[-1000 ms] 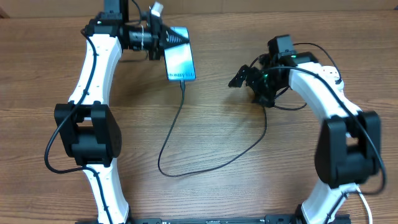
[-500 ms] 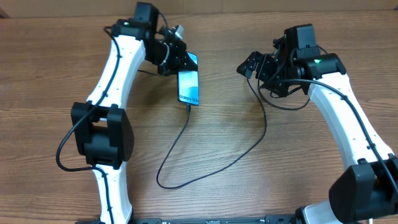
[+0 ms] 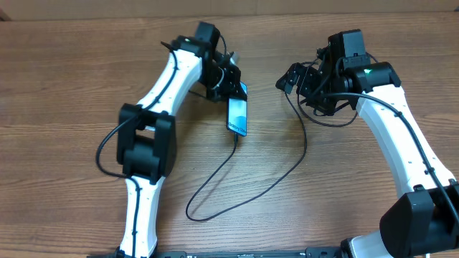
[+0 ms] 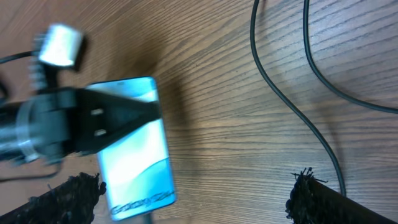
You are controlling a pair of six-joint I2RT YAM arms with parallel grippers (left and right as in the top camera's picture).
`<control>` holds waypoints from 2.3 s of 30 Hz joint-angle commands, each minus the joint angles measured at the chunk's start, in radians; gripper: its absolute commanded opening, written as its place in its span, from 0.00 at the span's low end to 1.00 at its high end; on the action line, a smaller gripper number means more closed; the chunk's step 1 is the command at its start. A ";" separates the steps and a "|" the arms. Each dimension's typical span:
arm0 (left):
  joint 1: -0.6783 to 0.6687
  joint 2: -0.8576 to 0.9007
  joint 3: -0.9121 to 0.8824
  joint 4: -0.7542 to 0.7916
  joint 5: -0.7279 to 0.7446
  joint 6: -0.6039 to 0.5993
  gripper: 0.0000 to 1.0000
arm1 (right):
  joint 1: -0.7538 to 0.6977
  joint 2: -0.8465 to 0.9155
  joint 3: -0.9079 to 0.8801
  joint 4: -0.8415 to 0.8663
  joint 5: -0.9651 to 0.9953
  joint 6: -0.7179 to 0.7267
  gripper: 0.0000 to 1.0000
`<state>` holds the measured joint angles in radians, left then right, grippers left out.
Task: Plug charger to phone and switch on socket
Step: 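Lower the phone flat onto the table with the left gripper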
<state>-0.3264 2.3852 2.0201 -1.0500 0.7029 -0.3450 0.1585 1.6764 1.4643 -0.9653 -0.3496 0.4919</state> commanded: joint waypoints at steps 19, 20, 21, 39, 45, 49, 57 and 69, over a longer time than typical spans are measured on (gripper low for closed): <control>-0.061 0.048 -0.004 0.081 -0.138 -0.161 0.04 | 0.001 -0.026 0.008 -0.002 0.024 -0.030 1.00; -0.063 0.048 -0.004 0.084 -0.138 -0.161 0.04 | 0.001 -0.026 0.008 -0.003 0.025 -0.030 1.00; -0.065 0.048 -0.004 0.087 -0.137 -0.162 0.04 | 0.001 -0.026 0.008 -0.006 0.025 -0.031 1.00; -0.072 0.048 -0.005 0.087 -0.203 -0.180 0.04 | 0.001 -0.026 0.008 -0.024 0.043 -0.049 1.00; -0.080 0.048 -0.005 0.087 -0.234 -0.180 0.05 | 0.001 -0.026 0.008 -0.024 0.043 -0.049 1.00; -0.080 0.048 -0.005 0.087 -0.235 -0.188 0.04 | 0.001 -0.026 0.008 -0.024 0.047 -0.049 1.00; -0.081 0.048 -0.024 0.092 -0.236 -0.188 0.04 | 0.001 -0.026 0.008 -0.024 0.047 -0.049 1.00; -0.080 0.048 -0.074 0.123 -0.236 -0.190 0.04 | 0.001 -0.026 0.008 -0.020 0.047 -0.050 1.00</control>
<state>-0.3935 2.4351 1.9751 -0.9161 0.4786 -0.5190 0.1585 1.6764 1.4643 -0.9886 -0.3099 0.4477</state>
